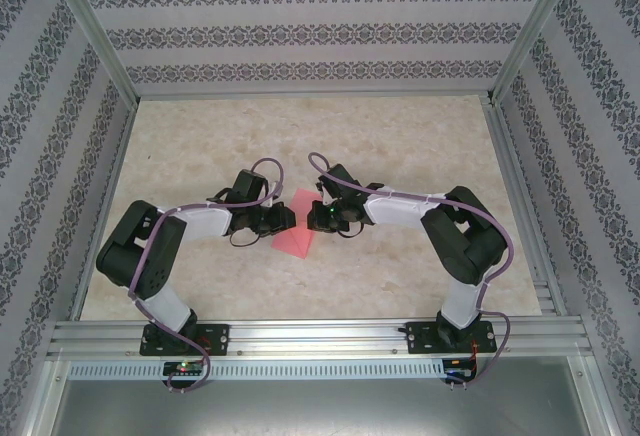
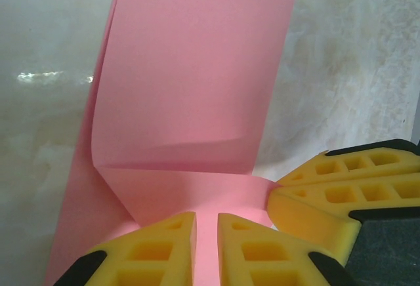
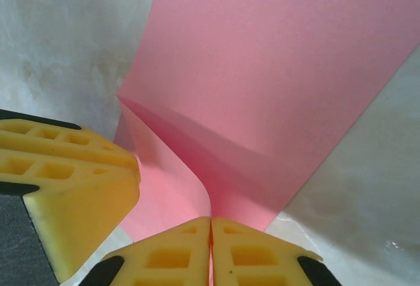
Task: Fold a paper plane with a square sheet of paper (pick it up from the middle)
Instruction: Fold the triangle a second time at the center of the table.
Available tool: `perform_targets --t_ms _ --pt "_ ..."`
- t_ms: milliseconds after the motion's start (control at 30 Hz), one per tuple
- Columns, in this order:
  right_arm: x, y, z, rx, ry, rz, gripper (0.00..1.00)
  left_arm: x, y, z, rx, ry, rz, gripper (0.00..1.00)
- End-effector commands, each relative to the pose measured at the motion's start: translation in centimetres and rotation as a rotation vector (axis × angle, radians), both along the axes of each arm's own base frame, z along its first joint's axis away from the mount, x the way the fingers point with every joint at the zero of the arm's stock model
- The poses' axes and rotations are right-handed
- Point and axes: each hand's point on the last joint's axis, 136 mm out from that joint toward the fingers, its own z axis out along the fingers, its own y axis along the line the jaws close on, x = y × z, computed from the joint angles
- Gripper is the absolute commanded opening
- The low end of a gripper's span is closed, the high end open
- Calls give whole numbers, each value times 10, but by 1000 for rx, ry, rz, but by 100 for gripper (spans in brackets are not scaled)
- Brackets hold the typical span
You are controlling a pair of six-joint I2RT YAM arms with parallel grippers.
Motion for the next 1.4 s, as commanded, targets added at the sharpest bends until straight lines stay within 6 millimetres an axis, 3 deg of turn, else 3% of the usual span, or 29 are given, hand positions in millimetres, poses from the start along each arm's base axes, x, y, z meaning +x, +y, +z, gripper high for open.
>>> perform_targets --t_ms 0,1367 --pt "8 0 -2 -22 -21 -7 9 0 -10 4 -31 -5 -28 16" --pt "4 -14 -28 -118 26 -30 5 -2 -21 -12 -4 28 -70 16"
